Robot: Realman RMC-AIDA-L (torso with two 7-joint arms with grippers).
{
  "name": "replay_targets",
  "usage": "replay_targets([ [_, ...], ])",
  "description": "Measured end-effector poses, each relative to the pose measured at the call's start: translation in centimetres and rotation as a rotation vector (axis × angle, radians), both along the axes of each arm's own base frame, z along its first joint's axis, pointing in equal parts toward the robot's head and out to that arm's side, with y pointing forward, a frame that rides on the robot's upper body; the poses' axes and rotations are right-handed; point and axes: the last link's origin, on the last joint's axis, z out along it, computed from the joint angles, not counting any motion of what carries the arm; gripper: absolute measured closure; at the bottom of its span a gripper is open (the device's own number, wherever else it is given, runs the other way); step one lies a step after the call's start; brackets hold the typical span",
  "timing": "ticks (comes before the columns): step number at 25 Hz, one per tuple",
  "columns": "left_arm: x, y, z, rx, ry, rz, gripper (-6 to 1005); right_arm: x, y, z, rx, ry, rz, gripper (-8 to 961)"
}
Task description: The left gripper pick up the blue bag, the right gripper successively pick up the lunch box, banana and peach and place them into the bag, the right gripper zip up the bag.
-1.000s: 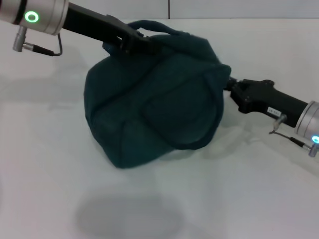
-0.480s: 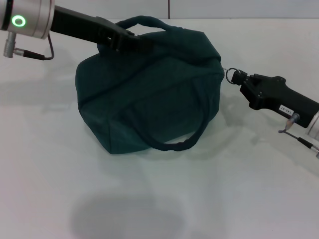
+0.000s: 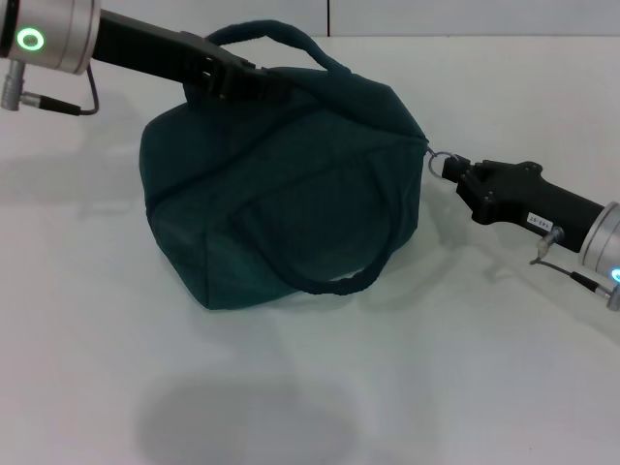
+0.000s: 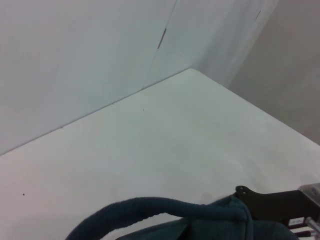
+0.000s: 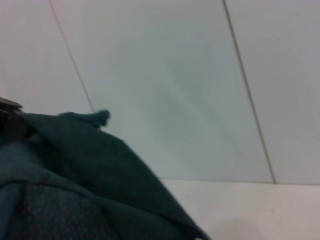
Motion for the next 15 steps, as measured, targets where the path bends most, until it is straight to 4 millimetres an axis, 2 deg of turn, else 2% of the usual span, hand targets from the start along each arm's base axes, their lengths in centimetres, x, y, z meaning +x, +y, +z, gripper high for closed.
replay_targets([
  [4,0.0,-0.1,-0.2,-0.015,-0.005,0.003,952,-0.3,-0.9,0.2,-0.014,0.042,0.037,939],
  [9,-0.2,-0.6,-0.8,-0.07,-0.014,0.013,951,1.2,-3.4,0.8,-0.016,0.108,0.026,939],
  [15,-0.6,-1.0,-1.1,-0.088,-0.018,0.008,950,3.3,-7.3,3.8,0.079,0.258,0.022,937],
])
